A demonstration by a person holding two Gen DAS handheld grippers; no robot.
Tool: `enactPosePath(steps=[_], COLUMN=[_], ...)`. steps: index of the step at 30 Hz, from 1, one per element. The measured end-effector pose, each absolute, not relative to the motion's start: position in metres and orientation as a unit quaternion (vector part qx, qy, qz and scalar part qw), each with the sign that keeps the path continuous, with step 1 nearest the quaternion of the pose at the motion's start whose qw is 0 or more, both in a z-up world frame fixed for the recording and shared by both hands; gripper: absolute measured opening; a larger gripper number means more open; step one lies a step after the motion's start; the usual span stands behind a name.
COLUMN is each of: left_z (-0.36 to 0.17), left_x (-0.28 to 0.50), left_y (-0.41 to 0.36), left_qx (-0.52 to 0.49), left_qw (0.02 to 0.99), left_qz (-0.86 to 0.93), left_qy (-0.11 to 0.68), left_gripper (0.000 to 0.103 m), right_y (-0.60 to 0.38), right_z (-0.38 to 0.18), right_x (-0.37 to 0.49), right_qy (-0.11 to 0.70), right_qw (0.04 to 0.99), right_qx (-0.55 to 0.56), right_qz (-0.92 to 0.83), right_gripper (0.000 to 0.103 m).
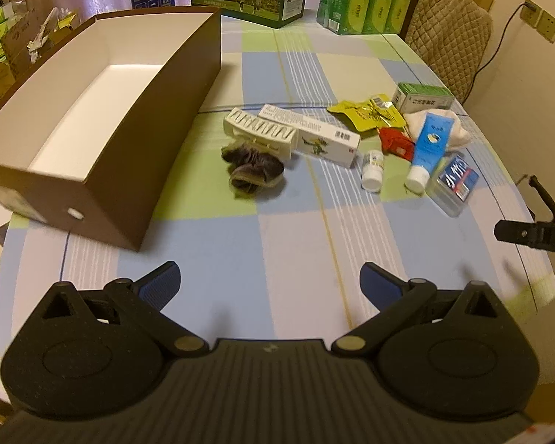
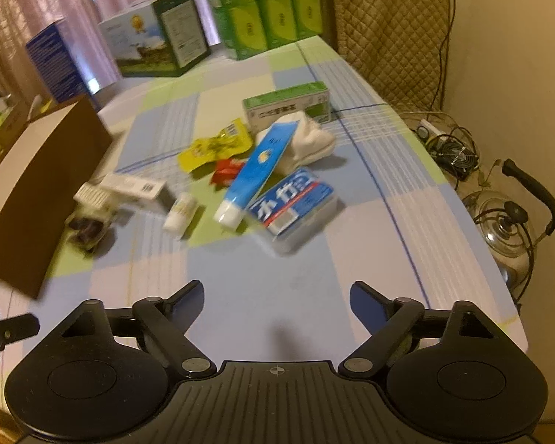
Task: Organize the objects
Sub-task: 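Grasp the dark scrunchie with the left tool while the right tool grasps the toothpick case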
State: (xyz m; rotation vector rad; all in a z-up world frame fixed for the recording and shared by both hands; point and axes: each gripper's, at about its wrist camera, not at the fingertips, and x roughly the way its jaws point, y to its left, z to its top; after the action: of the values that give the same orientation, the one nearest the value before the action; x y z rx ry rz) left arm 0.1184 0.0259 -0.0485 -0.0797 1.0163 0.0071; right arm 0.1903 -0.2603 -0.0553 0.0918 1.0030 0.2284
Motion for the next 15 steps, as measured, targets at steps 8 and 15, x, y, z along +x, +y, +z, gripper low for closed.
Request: enactPosePath(steps=[8,15], left_z=[-0.061,-0.070], left_x=[0.160,0.184], left_y=[0.015,0.016], left_qx=[-0.031,-0.033], left_qw=[0.871,0.867], left_qz=[0.016,0.032], left_qy=[0.491,0.496], left_gripper=[0.101,0.100], right_y=[-0.266,-0.261], right_z=[-0.079,-0.094], right_x=[0.240,0.271], right_qy=[0.490,0.498], right_qw=[0.866,0.860], right_qx=[0.071,0.098], right_qz=[0.078,0.055], right_gripper=[0.073,0.072])
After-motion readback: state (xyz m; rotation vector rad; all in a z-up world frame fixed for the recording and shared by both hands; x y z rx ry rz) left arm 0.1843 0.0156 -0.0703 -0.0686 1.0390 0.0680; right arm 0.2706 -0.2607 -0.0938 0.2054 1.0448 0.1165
